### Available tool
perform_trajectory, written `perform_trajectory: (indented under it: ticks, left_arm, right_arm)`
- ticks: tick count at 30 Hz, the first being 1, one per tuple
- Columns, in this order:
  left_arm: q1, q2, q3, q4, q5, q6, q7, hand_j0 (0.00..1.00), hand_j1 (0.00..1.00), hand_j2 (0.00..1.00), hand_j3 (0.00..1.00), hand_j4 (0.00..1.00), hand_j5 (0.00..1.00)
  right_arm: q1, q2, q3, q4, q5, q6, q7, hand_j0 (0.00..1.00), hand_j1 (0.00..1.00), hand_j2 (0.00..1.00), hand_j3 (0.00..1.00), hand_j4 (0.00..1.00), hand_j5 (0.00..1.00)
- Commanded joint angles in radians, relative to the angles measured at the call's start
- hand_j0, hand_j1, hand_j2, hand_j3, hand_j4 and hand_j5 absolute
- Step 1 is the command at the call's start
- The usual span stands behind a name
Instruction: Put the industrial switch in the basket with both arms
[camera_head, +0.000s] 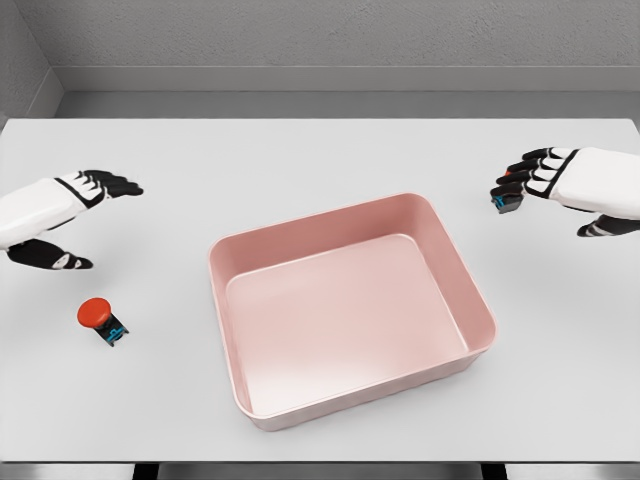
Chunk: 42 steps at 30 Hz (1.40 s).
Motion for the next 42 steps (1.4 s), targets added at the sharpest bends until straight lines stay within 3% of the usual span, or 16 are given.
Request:
perform_trajectory:
  ticks: [1,5,7,9,12,17,19,24,35,42]
  left_arm:
    - [0.005,0.028,0.010,0.003,0.015,0.001,0.000,1.00,1.00,1.00,1.00,1.00,1.00]
    - [0.017,0.036,0.014,0.003,0.013,0.001,0.000,1.00,1.00,1.00,1.00,1.00,1.00]
    - [0.029,0.034,0.014,0.001,0.010,0.001,0.000,1.00,1.00,1.00,1.00,1.00,1.00]
    - [0.045,0.031,0.010,-0.005,0.004,0.001,-0.012,1.00,1.00,1.00,1.00,1.00,1.00]
    - [0.074,0.037,0.011,-0.008,0.004,0.001,-0.023,1.00,1.00,1.00,1.00,1.00,1.00]
    - [0.092,0.069,0.013,-0.008,0.010,0.001,-0.023,1.00,1.00,1.00,1.00,1.00,1.00]
    - [0.114,0.077,0.013,-0.032,0.010,0.001,-0.023,1.00,1.00,1.00,1.00,1.00,1.00]
    - [0.140,0.094,0.016,-0.036,0.012,0.001,-0.023,1.00,1.00,1.00,1.00,1.00,1.00]
    - [0.181,0.112,0.008,-0.095,0.012,0.001,-0.023,1.00,1.00,1.00,1.00,1.00,1.00]
    - [0.195,0.109,0.004,-0.114,0.012,0.001,-0.023,1.00,1.00,1.00,1.00,1.00,1.00]
  right_arm:
    - [0.000,0.002,-0.001,0.001,-0.007,0.002,-0.002,1.00,1.00,1.00,1.00,1.00,1.00]
    - [-0.005,0.017,0.002,0.008,0.007,0.002,-0.005,1.00,1.00,1.00,1.00,1.00,1.00]
    - [-0.017,0.084,0.015,0.068,0.001,0.002,-0.009,1.00,1.00,1.00,1.00,1.00,1.00]
    - [-0.020,0.140,0.016,0.079,-0.001,0.002,-0.009,1.00,1.00,1.00,1.00,1.00,1.00]
    - [-0.043,0.221,0.021,0.188,0.002,0.002,0.001,1.00,1.00,1.00,1.00,1.00,1.00]
    - [-0.067,0.261,0.024,0.386,0.008,0.010,-0.071,1.00,1.00,1.00,1.00,1.00,1.00]
    - [-0.078,0.298,0.024,0.449,0.063,0.022,-0.067,1.00,1.00,1.00,1.00,1.00,1.00]
    - [-0.132,0.385,0.024,0.525,0.132,0.030,-0.015,1.00,1.00,1.00,1.00,1.00,1.00]
    - [-0.173,0.397,0.024,0.574,0.188,0.024,0.056,1.00,1.00,1.00,1.00,1.00,1.00]
    - [-0.192,0.446,0.024,0.591,0.235,0.024,0.096,1.00,1.00,1.00,1.00,1.00,1.00]
